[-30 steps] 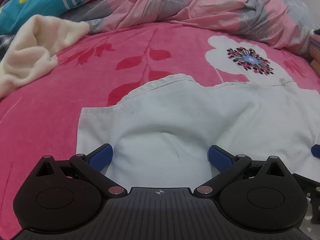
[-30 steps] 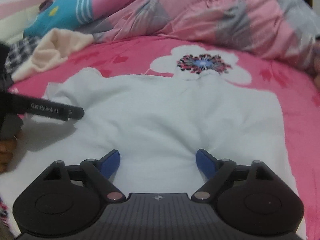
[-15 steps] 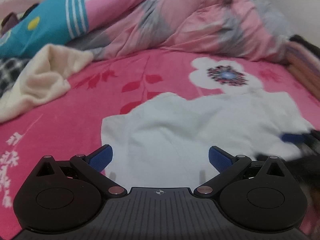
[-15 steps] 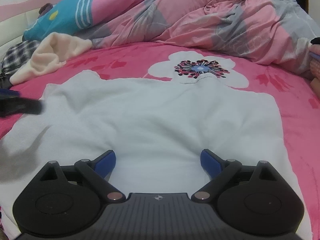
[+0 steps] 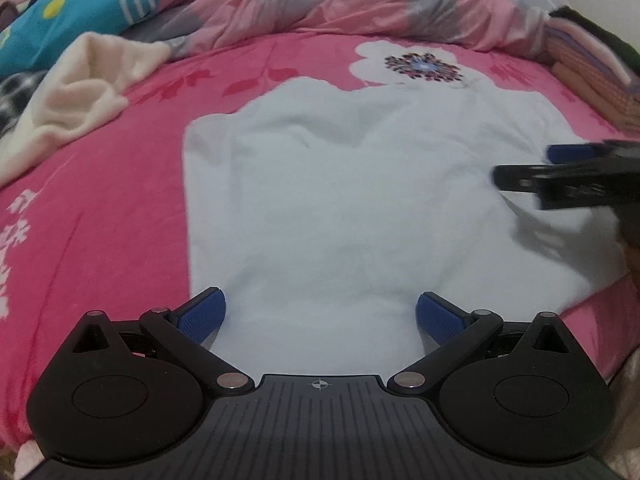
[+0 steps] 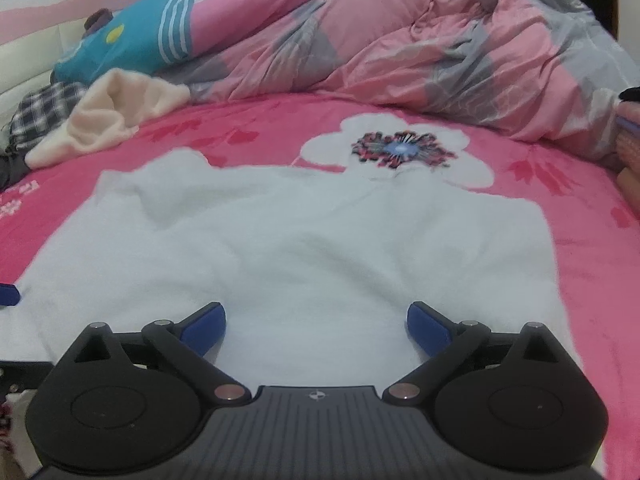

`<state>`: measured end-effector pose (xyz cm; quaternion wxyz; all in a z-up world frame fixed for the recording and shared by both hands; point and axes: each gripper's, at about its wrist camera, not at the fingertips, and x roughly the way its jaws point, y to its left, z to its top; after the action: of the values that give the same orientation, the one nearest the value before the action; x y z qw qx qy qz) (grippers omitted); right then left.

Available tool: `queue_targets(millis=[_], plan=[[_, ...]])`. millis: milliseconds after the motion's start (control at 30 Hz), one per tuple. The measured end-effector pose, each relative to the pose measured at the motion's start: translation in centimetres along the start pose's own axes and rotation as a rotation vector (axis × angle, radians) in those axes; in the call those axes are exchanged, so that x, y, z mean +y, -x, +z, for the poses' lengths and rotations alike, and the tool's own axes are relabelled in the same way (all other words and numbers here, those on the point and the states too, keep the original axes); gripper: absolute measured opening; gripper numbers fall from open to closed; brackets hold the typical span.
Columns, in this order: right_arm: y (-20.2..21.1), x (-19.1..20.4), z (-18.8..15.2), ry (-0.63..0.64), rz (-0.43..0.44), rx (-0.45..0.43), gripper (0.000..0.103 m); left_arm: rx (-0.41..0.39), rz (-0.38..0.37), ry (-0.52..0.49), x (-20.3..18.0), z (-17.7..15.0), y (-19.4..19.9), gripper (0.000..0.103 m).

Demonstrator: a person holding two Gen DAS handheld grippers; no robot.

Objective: Fold clothes
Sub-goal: 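Pinch the shirt hem with the right gripper and lift it up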

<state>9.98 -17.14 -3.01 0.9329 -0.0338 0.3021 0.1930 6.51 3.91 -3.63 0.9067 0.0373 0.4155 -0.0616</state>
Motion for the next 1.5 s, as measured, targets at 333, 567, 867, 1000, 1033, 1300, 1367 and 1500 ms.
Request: queue_targets(millis=[333,567,867,1000,1033,1300,1367,1500], plan=[[6.3,4.7,-1.5,0.158,0.094,-0.143,0.099,-0.075,-0.054,0.217,4.7,0.8,4.3,0.103],[6.8,12.8,-3.5,0.465,0.222,-0.183,0.089,-0.101,-0.031,0.402,9.1,0.9,5.4,0.103],[3.6,20.1,-6.0,0.811,0.219,-0.15,0.06,-0.097,-0.083,0.514,12.0,-0.6,5.4,0.103],[2.5,22.3,-6.4,0.889,0.207,-0.138,0.02,-0.103,-0.123,0.542,12.8,-1.1,5.2,0.103],[2.3,22.3,-6.1,0.868,0.2,-0.136,0.012,-0.103,-0.138,0.55,13.0,-1.2,5.1,0.103],[2.1,18.0,-1.7,0.477,0.216,-0.108,0.002,-0.047,-0.317,0.673,14.7,-2.0,2.8,0.103],[2.2,17.2,-1.0,0.412,0.234,-0.107,0.002,-0.028,-0.386,0.705,14.8,-2.0,1.9,0.103],[2.4,15.6,0.3,0.282,0.269,-0.104,0.002,0.021,-0.512,0.744,14.5,-1.3,-0.5,0.103]])
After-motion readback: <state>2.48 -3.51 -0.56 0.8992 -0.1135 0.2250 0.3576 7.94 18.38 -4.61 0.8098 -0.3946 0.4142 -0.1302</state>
